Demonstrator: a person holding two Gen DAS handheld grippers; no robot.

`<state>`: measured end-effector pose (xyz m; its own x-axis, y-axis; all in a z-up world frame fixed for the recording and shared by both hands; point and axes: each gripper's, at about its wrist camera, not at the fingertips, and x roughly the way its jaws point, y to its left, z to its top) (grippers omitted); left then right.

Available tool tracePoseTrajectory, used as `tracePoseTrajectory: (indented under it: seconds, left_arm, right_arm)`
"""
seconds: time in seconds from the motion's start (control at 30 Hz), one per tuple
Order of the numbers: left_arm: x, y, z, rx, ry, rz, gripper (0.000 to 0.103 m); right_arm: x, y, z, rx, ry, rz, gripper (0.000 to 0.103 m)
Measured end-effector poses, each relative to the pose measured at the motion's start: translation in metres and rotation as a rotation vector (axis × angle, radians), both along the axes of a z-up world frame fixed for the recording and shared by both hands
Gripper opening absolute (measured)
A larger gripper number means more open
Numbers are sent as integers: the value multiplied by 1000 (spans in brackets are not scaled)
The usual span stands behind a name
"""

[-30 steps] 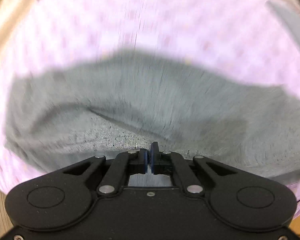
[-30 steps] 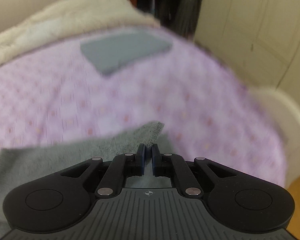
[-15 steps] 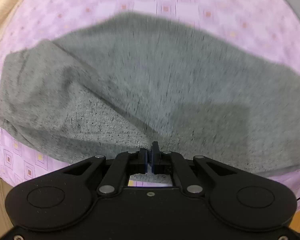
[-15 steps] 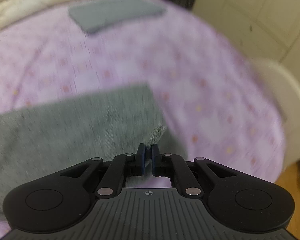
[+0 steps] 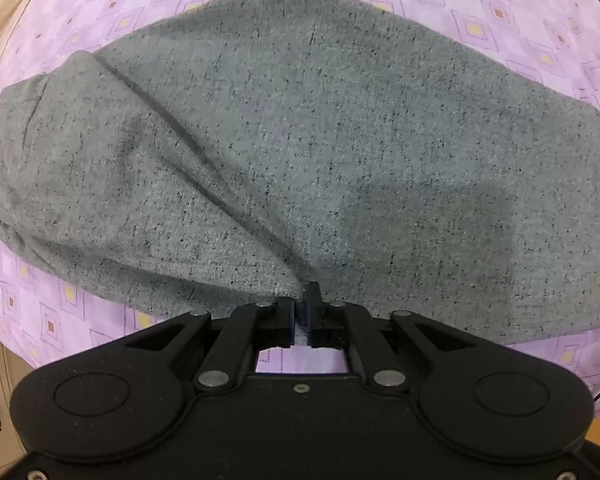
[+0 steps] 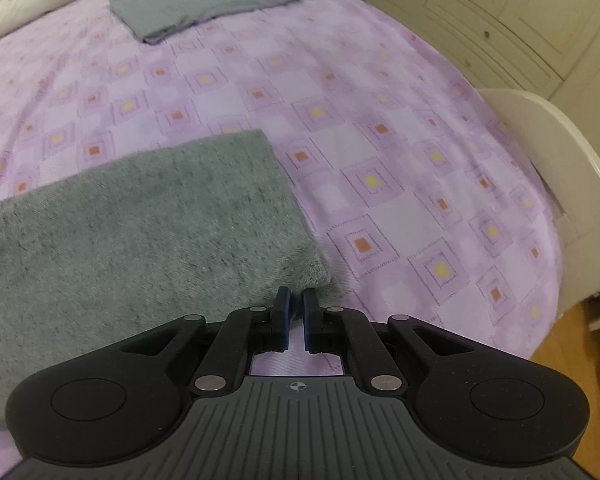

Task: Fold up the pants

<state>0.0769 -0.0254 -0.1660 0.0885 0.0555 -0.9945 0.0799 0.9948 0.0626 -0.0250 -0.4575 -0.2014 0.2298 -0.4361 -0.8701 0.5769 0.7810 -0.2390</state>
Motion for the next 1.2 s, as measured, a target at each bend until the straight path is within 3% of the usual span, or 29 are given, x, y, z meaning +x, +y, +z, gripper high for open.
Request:
tracePoseTrajectory:
  seconds: [0.03,0.17,0.5,0.67,0.87,1.03,1.07,1.13,1.2]
  left_arm:
    - [-1,2,-1,2,2,3,18]
    - [-15,12,15,-9,-24,10,23]
    - [-49,64,51,50,-75,119,24]
    - [-45,110,50,94,-92,168,24]
    - [-24,187,51,95,-125,196,24]
    - [-1,244,41,100,-166,108,25]
    - [4,253,41,102,-177,93,39]
    - [16,274,37,110,-206,58,51]
    - [26,288,37,117,-228,26,51]
  right_arm:
    - [0,-1,-1,-1,6,-5,7]
    - [-1,0,6,-7,13,19,12]
    - [3,11,18,-115,7,100,12]
    - [1,41,39,-186,-70,131,12]
    - [15,136,53,-196,-126,346,12]
    - [30,255,51,-67,-156,563,12]
    - [33,278,49,-44,-162,609,12]
    - [38,325,42,4,-171,714,12]
    - [45,368,37,58,-171,818,12]
